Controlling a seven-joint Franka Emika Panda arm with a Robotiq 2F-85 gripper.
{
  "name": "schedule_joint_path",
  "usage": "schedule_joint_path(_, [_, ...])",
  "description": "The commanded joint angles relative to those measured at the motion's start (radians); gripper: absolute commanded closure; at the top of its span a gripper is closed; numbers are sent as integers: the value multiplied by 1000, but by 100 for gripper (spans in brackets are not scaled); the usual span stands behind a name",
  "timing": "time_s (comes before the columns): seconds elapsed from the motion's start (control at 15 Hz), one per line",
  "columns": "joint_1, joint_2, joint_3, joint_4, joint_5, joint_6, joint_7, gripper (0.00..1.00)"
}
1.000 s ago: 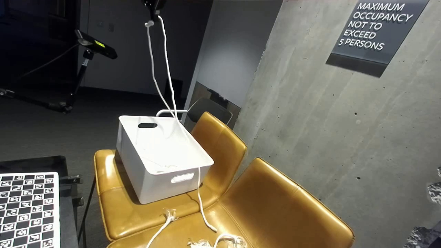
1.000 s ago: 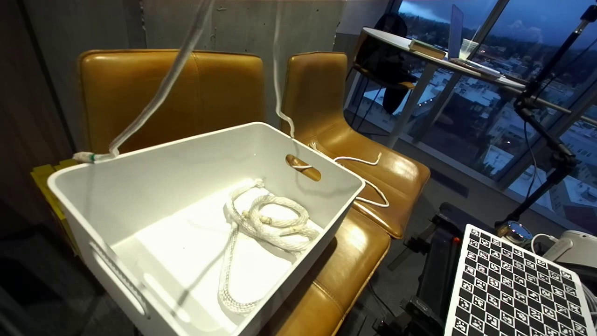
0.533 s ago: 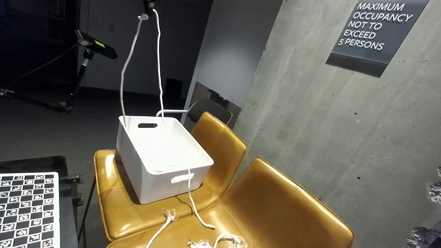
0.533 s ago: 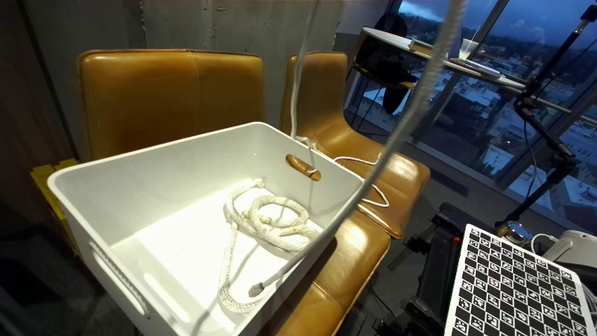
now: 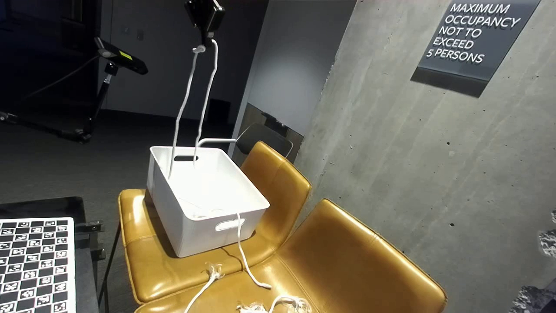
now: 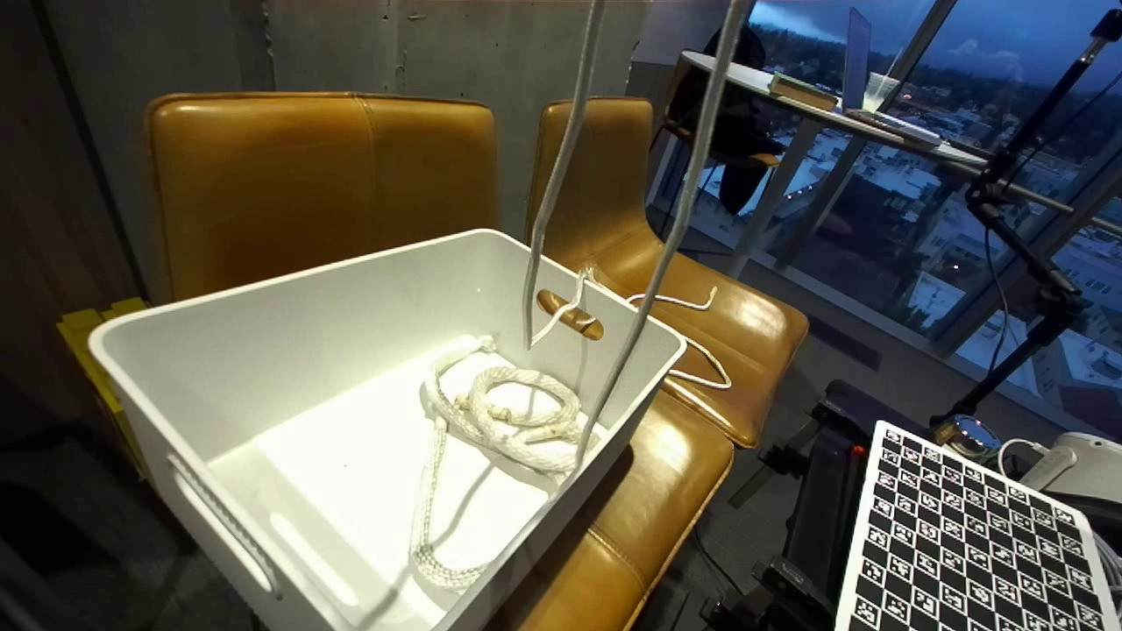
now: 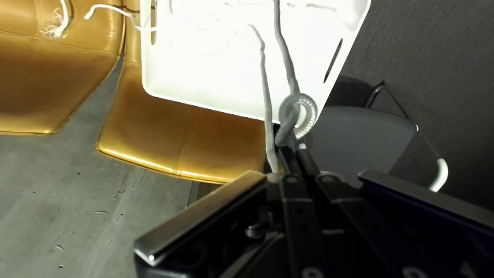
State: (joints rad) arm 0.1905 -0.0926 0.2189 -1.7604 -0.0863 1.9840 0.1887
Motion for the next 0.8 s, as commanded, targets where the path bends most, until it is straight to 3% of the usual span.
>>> schedule_joint_path(0.0, [-16,65,-21,7,19,66,-33,99])
schedule_joint_path(0.13, [-21,107,-29,-11,12,104,-38,99])
schedule_joint_path(0.2, [-23,123,-32,-20,10,111,-41,71])
schedule_joint_path(0.27, [-24,134,-36,-32,11,115,-47,71])
schedule_joint_path(0.73, [-93,191,-118,-216,-17,175,-152,21])
